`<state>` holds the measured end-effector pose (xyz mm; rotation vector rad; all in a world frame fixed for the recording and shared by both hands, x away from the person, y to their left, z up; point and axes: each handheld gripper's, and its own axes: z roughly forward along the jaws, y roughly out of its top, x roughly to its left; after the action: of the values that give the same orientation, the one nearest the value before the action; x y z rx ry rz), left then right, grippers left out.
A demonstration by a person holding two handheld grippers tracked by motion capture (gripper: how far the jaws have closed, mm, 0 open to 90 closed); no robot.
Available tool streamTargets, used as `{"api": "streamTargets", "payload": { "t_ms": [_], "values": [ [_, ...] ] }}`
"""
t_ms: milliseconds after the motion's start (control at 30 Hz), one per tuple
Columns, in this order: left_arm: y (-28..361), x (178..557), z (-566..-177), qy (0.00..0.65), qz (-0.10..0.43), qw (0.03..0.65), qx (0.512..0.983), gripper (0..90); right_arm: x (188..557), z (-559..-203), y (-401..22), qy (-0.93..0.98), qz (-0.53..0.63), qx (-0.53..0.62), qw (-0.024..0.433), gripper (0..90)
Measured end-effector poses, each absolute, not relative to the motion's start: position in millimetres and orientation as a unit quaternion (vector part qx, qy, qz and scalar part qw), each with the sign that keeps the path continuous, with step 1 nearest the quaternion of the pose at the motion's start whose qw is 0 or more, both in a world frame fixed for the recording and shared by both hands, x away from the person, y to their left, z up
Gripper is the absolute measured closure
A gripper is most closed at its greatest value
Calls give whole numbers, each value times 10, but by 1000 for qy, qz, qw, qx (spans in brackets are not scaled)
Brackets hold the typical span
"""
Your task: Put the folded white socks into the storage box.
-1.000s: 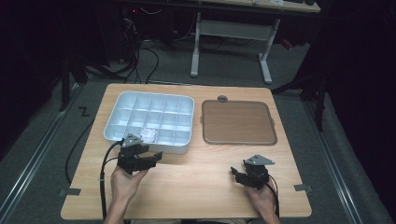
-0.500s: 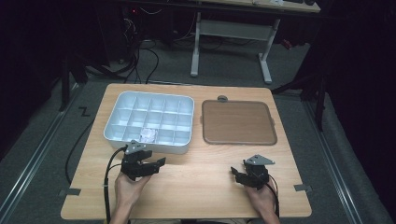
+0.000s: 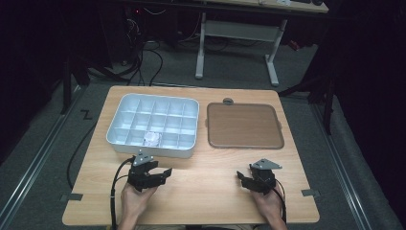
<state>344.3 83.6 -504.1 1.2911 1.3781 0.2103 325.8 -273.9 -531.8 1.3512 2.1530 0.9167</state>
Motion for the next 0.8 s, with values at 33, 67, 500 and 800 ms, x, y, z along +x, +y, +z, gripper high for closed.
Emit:
{"api": "streamTargets", "payload": {
  "t_ms": [33, 67, 500, 800],
  "values": [
    [828, 3439, -5054, 591, 89, 582, 551, 347, 3258, -5318, -2739, 778, 331, 488, 218, 380],
    [825, 3434, -5068, 591, 88, 582, 552, 347, 3258, -5318, -2739, 778, 331, 488, 218, 380],
    [815, 3387, -5259, 601, 81, 571, 553, 348, 3257, -5318, -2738, 778, 331, 488, 218, 378],
    [743, 3380, -5350, 599, 84, 564, 561, 344, 3255, -5318, -2734, 778, 330, 488, 219, 373]
  ]
}}
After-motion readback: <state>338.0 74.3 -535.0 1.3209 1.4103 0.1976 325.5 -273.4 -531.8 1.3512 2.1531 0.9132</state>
